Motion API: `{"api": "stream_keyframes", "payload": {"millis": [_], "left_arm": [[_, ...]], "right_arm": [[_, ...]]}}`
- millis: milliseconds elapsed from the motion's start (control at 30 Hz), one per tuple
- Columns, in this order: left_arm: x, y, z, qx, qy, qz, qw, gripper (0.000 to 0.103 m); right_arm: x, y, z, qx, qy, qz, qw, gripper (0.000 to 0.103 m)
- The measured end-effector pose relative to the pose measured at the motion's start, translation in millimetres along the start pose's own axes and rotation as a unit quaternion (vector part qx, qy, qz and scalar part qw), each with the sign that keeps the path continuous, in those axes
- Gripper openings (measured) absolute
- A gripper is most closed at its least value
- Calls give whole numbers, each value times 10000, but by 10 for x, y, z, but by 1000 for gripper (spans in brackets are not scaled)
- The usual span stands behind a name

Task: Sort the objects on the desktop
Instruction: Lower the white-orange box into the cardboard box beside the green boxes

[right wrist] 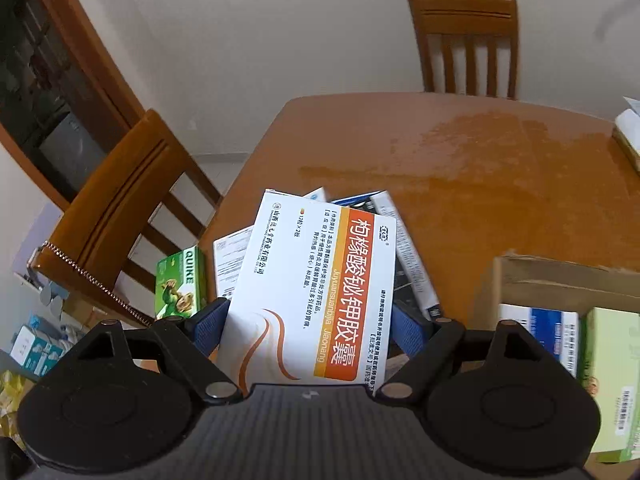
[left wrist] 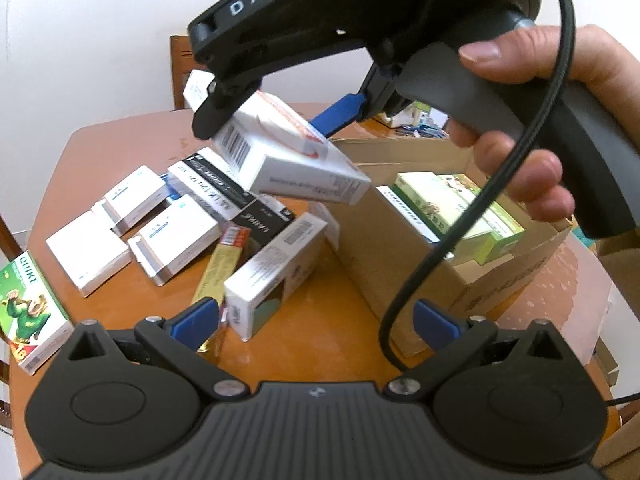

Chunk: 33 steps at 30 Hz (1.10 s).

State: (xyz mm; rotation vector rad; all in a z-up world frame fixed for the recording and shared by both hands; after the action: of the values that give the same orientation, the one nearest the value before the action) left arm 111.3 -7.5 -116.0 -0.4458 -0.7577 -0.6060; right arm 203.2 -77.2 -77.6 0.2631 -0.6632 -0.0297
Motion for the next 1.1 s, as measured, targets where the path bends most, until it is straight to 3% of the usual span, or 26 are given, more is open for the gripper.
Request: {"api": "stream_keyframes", "payload": {"millis": [500, 1100], "left_arm": [[60, -359, -110, -245, 107, -355, 9990, 103], [27, -450, -268, -179, 269, -464, 9984, 103]], "right_arm": [[1, -784, 419, -641, -375, -439, 9963, 88], [-143, -1286, 331, -1114, -213, -662, 9913, 88]]}}
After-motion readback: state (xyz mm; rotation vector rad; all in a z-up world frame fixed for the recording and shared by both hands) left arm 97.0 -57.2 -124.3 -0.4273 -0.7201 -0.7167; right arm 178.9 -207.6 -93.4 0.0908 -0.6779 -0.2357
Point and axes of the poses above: each gripper's, at about its wrist camera, not at the fingertips, and z roughly against the way its jaws point, y to its left, x to its top, the point moved 8 cm from there along -z, roughly the way its jaws point, and after that the axes turned 1 degree about -y, right-handed, at the moved point
